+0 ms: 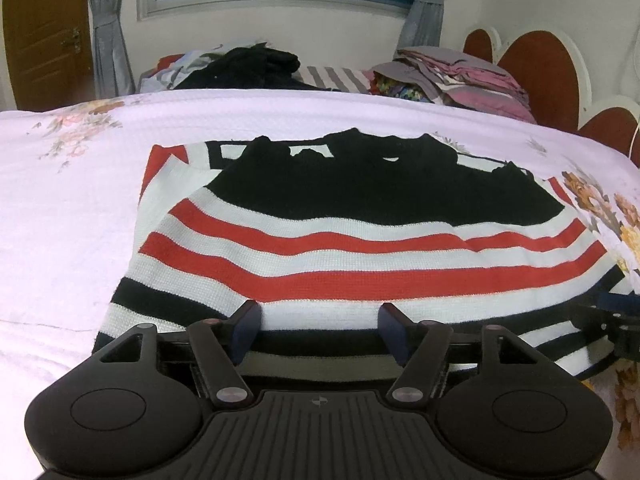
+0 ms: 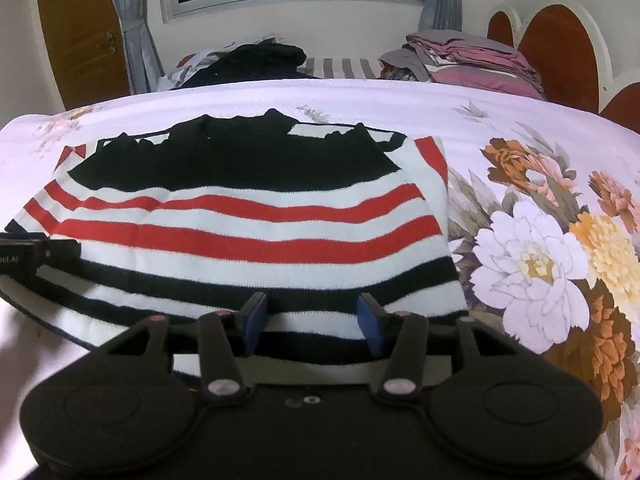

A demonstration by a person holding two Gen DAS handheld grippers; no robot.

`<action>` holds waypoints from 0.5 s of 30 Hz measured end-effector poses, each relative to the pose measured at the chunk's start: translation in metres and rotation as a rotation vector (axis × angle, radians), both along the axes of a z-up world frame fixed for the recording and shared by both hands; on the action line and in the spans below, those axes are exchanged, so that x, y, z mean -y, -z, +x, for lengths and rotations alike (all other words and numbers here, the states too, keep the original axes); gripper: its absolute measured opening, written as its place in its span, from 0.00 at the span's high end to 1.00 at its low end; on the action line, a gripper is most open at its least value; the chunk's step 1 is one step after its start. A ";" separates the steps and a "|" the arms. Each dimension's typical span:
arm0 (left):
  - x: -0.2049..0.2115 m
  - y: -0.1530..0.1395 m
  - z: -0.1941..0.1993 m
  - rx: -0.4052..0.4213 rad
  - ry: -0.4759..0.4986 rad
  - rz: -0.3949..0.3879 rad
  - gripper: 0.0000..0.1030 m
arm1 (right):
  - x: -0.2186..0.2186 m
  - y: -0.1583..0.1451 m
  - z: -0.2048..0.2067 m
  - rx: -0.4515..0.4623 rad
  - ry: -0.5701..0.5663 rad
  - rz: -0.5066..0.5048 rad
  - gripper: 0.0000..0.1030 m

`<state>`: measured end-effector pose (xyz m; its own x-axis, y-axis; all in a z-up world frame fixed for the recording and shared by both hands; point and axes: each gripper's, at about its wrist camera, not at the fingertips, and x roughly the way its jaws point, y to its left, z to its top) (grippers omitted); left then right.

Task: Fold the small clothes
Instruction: 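Smooth the half-folded sweater flat with both open grippers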

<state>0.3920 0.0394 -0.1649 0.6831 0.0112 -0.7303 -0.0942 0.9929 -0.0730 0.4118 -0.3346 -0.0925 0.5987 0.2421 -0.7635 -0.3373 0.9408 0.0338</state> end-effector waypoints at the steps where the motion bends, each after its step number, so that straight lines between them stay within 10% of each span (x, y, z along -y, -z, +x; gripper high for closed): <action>1: 0.000 0.000 0.000 0.000 0.001 0.000 0.36 | 0.000 0.000 -0.001 0.001 -0.003 -0.005 0.51; 15: -0.017 -0.014 -0.017 -0.037 -0.033 -0.101 0.35 | -0.020 -0.023 0.000 0.043 -0.070 0.056 0.50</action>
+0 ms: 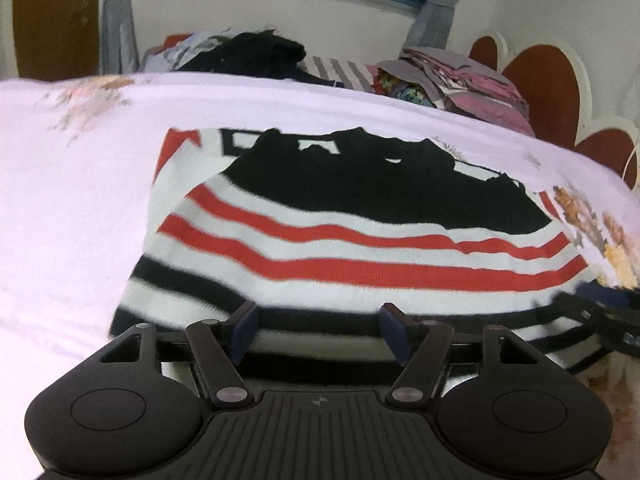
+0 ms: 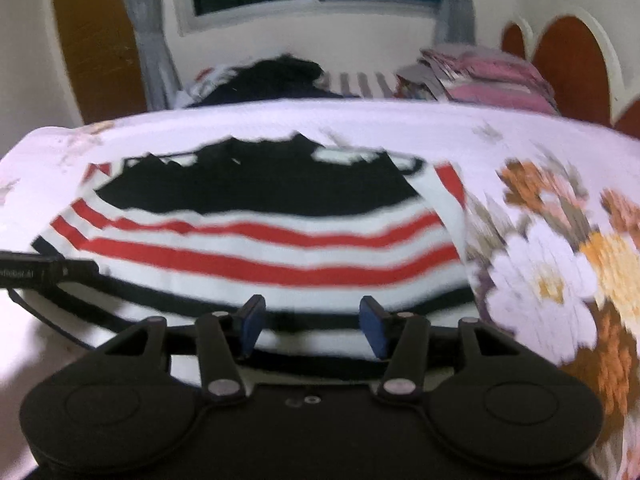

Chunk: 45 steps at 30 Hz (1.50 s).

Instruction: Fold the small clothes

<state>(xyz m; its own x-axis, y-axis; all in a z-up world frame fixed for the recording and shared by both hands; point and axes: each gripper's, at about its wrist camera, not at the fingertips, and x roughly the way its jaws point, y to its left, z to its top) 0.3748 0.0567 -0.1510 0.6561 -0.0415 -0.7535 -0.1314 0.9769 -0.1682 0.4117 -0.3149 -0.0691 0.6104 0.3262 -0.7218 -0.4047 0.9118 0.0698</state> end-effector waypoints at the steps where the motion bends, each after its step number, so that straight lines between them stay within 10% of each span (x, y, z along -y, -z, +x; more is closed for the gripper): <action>1: -0.004 -0.001 -0.006 -0.008 -0.015 -0.023 0.35 | -0.006 -0.001 0.002 0.003 -0.013 0.007 0.50; 16: -0.046 0.034 -0.059 -0.077 -0.298 -0.401 0.19 | -0.075 0.005 0.032 -0.016 -0.071 0.090 0.50; 30: -0.080 0.074 -0.019 0.173 -0.433 -0.666 0.15 | -0.090 0.031 0.025 -0.022 -0.029 -0.015 0.48; 36: -0.087 0.092 -0.008 0.195 -0.509 -0.708 0.67 | -0.094 0.033 0.021 -0.007 -0.025 -0.044 0.47; 45: -0.061 0.048 0.012 0.263 -0.430 -0.558 0.80 | -0.088 0.032 0.022 -0.009 -0.040 -0.011 0.45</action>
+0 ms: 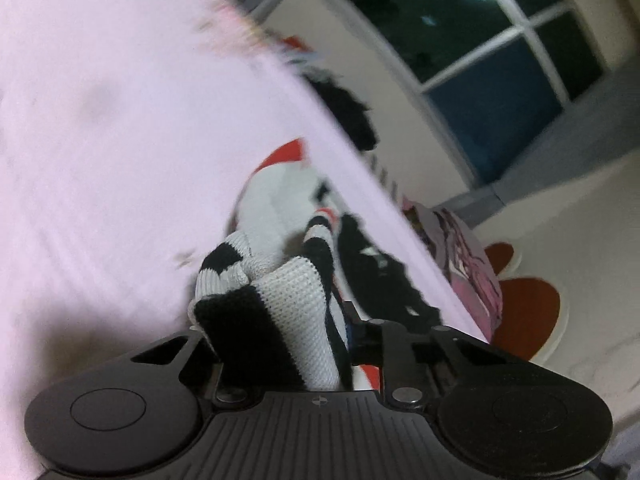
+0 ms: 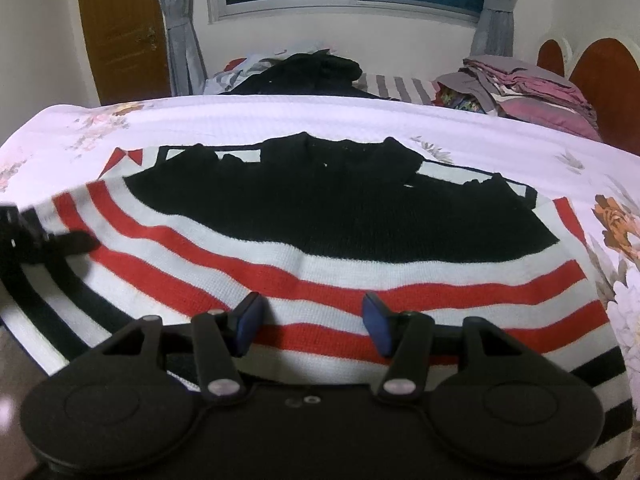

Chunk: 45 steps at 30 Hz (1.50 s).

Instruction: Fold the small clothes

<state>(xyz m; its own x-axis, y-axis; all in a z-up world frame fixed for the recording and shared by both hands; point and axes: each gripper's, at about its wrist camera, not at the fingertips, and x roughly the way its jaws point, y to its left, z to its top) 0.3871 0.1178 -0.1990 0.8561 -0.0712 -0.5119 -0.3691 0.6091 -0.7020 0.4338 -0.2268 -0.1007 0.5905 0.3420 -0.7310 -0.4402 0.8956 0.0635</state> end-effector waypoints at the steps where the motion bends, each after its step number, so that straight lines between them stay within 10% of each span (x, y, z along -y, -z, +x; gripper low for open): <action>1: 0.007 -0.010 0.004 0.019 0.021 0.038 0.80 | 0.003 -0.001 0.001 -0.006 -0.006 0.019 0.44; 11: 0.115 -0.095 0.059 0.174 0.335 0.344 0.80 | 0.100 -0.038 0.010 0.017 0.094 0.172 0.44; 20: 0.249 -0.063 0.088 0.042 0.677 0.605 0.79 | 0.213 -0.034 0.016 -0.035 0.288 0.210 0.44; 24: 0.264 -0.067 0.074 0.061 0.698 0.636 0.23 | 0.229 -0.040 0.019 -0.035 0.284 0.246 0.44; 28: 0.275 -0.081 0.047 0.107 0.760 0.681 0.16 | 0.233 -0.053 0.026 -0.046 0.248 0.321 0.36; 30: 0.266 -0.089 0.031 0.122 0.742 0.652 0.16 | 0.231 -0.057 0.033 -0.072 0.226 0.376 0.23; 38: 0.177 -0.115 -0.002 0.134 0.479 0.608 0.16 | 0.193 -0.027 0.067 -0.307 0.140 0.469 0.24; 45: 0.123 -0.093 0.021 0.007 0.324 0.541 0.16 | 0.168 0.000 0.080 -0.397 0.154 0.477 0.53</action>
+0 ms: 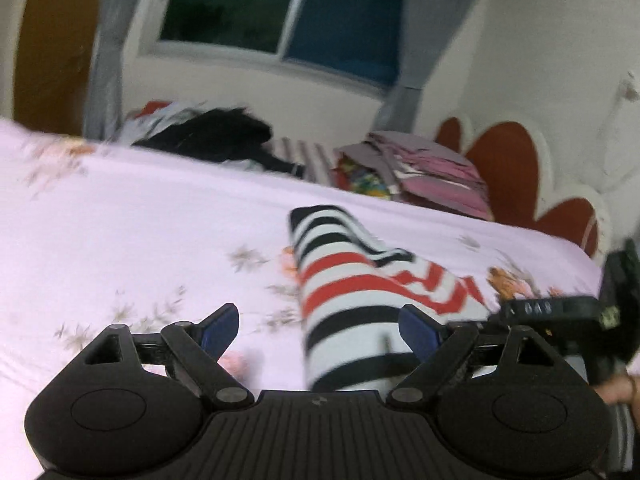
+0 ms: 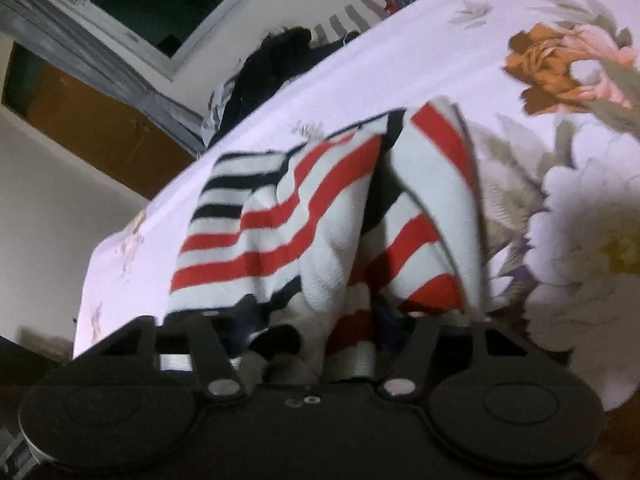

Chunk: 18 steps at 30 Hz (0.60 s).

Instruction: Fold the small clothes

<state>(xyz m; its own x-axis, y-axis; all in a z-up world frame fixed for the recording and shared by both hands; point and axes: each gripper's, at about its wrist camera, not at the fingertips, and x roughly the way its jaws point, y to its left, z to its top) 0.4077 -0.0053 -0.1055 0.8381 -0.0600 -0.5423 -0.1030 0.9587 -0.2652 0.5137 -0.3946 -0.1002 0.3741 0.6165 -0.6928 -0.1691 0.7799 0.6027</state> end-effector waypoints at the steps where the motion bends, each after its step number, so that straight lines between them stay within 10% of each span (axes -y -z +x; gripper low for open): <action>1: -0.003 0.005 0.002 -0.008 -0.010 -0.006 0.16 | -0.003 0.000 0.000 0.007 -0.006 -0.007 0.59; 14: 0.045 0.027 0.041 -0.010 0.103 -0.021 0.16 | -0.004 -0.056 -0.039 0.457 -0.009 -0.309 0.80; 18: 0.062 0.044 0.050 -0.092 0.150 0.012 0.16 | 0.015 -0.017 -0.022 0.266 0.021 -0.259 0.78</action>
